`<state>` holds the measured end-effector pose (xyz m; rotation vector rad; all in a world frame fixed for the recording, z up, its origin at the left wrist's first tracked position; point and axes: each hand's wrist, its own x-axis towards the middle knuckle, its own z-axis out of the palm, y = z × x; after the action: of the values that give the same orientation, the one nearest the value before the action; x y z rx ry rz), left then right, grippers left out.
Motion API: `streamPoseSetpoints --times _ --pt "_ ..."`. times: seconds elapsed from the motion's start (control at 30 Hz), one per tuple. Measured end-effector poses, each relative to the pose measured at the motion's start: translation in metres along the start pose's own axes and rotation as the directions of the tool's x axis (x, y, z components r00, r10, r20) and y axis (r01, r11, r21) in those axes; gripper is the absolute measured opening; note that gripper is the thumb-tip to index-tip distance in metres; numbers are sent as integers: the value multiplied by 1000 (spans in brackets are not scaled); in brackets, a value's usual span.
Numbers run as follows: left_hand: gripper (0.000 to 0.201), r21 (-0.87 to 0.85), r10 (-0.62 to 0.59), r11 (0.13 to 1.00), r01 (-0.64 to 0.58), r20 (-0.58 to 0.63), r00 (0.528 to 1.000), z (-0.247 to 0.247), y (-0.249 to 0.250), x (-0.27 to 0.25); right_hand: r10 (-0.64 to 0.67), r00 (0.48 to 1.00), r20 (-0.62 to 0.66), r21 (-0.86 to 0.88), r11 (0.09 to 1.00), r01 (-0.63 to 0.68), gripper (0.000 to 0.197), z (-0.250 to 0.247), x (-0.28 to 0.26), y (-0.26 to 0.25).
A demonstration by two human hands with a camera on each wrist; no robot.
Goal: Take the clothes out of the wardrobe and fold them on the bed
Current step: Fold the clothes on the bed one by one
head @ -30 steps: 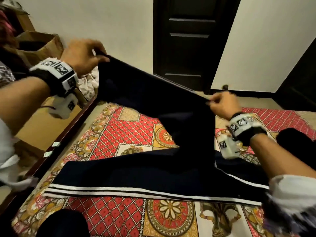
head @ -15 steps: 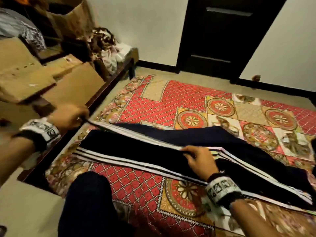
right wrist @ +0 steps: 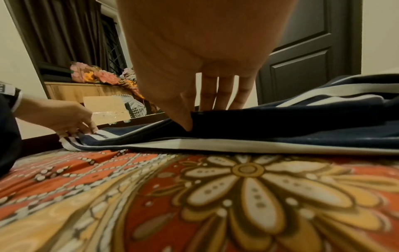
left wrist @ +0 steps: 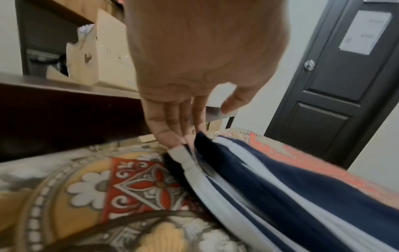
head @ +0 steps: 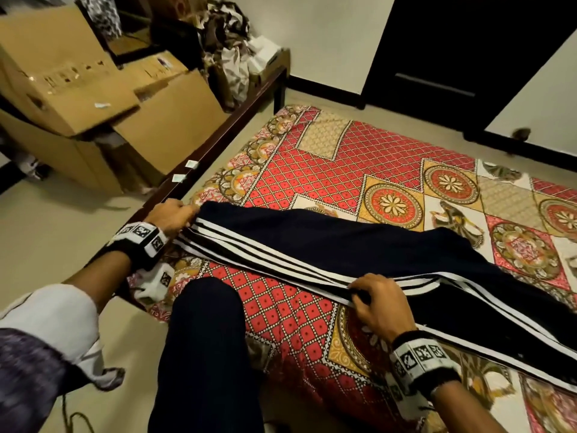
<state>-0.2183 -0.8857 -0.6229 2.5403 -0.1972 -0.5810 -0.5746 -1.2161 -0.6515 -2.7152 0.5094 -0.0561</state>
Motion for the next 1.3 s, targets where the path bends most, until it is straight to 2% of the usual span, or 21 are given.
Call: streamPoseSetpoints --times 0.13,0.2,0.3,0.33,0.4,0.47,0.53,0.63,0.73,0.83,0.87,0.97,1.03,1.1,1.17,1.2,1.3 --pt "50 143 -40 989 35 30 999 5 15 2 0 1000 4 -22 1000 0 22 6 -4 -3" --pt "53 101 -55 994 52 35 998 9 19 6 5 1000 19 -35 999 -4 22 6 -4 -5" --pt "40 -45 -76 996 80 84 994 13 21 10 27 999 43 -39 999 -25 22 6 -3 -7" --pt "36 -121 -37 991 50 108 993 12 23 10 33 998 44 -36 999 -31 22 5 -3 -8" --pt "18 -338 66 940 -50 37 997 5 28 6 36 999 37 -38 999 -34 22 3 -2 -9" --pt "12 -527 108 838 -142 -95 990 -5 28 -4 28 1000 6 -26 999 -28 22 2 -4 -9" --pt "13 -577 119 797 -179 -140 983 -6 18 -12 23 1000 -19 -3 1000 -23 20 1 -6 -8" --pt "18 -531 -6 847 -13 -34 999 9 -10 -16 24 1000 -11 -1 1000 -24 15 6 -10 -12" --pt "27 -490 -124 865 108 -1 992 22 -21 -9 31 1000 -6 -1 1000 -31 12 8 -11 -14" --pt "10 -522 -168 834 179 70 983 21 -6 4 30 1000 -3 2 1000 -30 10 5 -10 -13" --pt "16 -508 -172 837 204 110 979 20 -1 9 23 1000 -9 4 1000 -23 10 4 -9 -14" --pt "57 -420 -224 866 272 160 961 14 9 27 12 999 -40 17 1000 -11 9 2 -10 -15" --pt "71 -419 -243 858 297 179 953 14 12 35 8 999 -51 28 1000 -7 9 1 -12 -16" --pt "74 -418 -253 846 331 232 939 16 18 39 2 999 -45 24 1000 -1 9 0 -14 -17" --pt "59 -447 -250 831 333 235 939 21 27 38 -6 1000 -29 16 1000 6 9 -1 -15 -16" --pt "48 -469 -252 825 315 192 948 23 30 38 -10 1000 -22 14 1000 10 9 -1 -15 -16" --pt "19 -557 -192 820 132 -51 980 26 26 44 -15 1000 -26 23 1000 16 9 -4 -15 -16"
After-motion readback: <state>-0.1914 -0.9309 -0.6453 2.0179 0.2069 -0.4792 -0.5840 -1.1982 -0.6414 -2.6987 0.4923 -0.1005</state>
